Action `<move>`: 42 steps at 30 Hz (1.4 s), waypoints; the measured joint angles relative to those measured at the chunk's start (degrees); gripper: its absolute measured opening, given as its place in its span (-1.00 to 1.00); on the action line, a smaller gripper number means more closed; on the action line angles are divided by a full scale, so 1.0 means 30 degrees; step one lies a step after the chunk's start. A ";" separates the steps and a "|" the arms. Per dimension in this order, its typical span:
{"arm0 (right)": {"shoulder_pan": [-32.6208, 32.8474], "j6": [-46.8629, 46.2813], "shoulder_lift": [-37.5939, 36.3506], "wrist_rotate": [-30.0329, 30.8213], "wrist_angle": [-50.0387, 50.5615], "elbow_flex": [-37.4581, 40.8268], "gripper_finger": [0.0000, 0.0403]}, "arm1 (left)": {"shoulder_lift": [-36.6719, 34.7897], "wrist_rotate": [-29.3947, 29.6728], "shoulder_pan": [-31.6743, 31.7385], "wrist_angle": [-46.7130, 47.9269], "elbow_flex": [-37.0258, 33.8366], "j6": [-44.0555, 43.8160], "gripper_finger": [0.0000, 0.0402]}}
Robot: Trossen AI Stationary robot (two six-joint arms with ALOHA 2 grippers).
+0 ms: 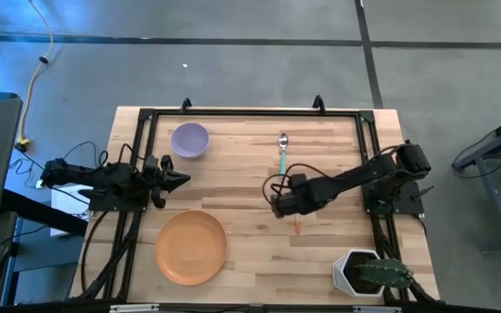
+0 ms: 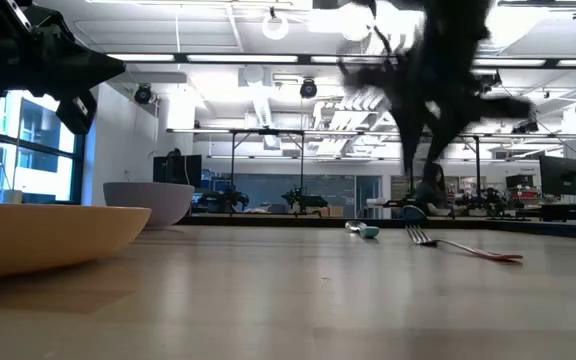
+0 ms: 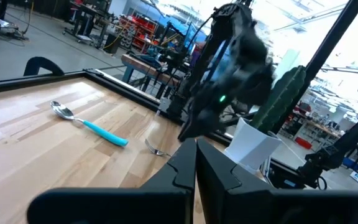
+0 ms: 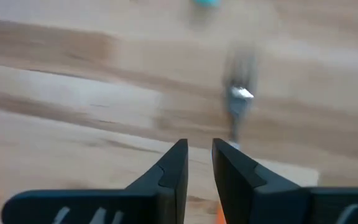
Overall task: Set table place
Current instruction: Put the orange plate to the left of the orange fork
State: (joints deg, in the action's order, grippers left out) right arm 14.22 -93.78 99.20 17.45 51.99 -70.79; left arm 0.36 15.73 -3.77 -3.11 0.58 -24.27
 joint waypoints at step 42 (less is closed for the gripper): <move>-0.1602 1.3880 0.2088 0.2086 0.7465 -1.0531 -0.68 | 2.4466 -0.6551 -0.0033 1.5540 1.4374 -0.1187 -0.36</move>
State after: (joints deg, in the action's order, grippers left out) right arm 9.41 -52.14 105.46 23.71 74.38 -102.39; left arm 73.76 -3.93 -3.87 43.50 43.70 -27.83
